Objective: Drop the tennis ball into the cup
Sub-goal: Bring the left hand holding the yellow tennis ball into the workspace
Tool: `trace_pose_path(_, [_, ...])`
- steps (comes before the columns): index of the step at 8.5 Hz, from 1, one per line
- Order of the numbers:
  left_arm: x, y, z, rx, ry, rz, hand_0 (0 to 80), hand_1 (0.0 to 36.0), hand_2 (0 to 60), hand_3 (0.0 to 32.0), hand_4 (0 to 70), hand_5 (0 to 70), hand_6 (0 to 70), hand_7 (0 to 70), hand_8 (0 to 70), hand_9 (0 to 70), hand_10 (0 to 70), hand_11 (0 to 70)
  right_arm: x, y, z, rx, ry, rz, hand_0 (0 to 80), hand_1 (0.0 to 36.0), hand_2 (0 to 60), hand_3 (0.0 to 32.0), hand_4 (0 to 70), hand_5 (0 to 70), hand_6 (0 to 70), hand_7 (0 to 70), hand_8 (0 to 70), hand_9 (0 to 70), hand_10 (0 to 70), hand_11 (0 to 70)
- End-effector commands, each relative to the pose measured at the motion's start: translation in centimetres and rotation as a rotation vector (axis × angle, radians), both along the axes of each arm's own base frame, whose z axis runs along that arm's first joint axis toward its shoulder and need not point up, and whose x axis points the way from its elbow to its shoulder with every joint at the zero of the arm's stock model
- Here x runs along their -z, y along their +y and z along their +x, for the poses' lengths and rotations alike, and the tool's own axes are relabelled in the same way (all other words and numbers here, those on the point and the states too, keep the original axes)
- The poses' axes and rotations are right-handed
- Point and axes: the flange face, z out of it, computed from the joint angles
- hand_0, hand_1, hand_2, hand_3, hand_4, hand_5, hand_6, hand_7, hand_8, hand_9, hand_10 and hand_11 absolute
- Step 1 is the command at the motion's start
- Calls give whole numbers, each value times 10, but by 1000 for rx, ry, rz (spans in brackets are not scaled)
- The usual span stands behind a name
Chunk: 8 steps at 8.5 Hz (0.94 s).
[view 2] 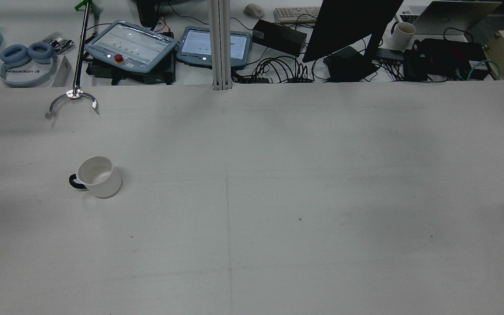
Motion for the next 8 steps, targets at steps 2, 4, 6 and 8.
trace_pose_path(2, [54, 12, 67, -114, 20, 148, 800, 360, 206, 0, 565, 278, 700, 700, 615, 700, 355, 530, -1, 0, 0, 0, 0, -1, 0, 0, 0, 0, 0, 0, 0, 0, 0, 0, 0, 0])
trace_pose_path(4, [31, 43, 144, -259, 26, 132, 800, 360, 294, 0, 555, 278, 700, 700, 613, 700, 349, 518, -1, 0, 0, 0, 0, -1, 0, 0, 0, 0, 0, 0, 0, 0, 0, 0, 0, 0])
trace_pose_path(6, [12, 63, 189, -340, 20, 133, 800, 342, 342, 0, 529, 288, 700, 700, 615, 700, 350, 515, -1, 0, 0, 0, 0, -1, 0, 0, 0, 0, 0, 0, 0, 0, 0, 0, 0, 0])
trace_pose_path(8, [3, 65, 194, -346, 6, 127, 800, 328, 344, 0, 512, 266, 700, 700, 612, 700, 348, 512, -1, 0, 0, 0, 0, -1, 0, 0, 0, 0, 0, 0, 0, 0, 0, 0, 0, 0])
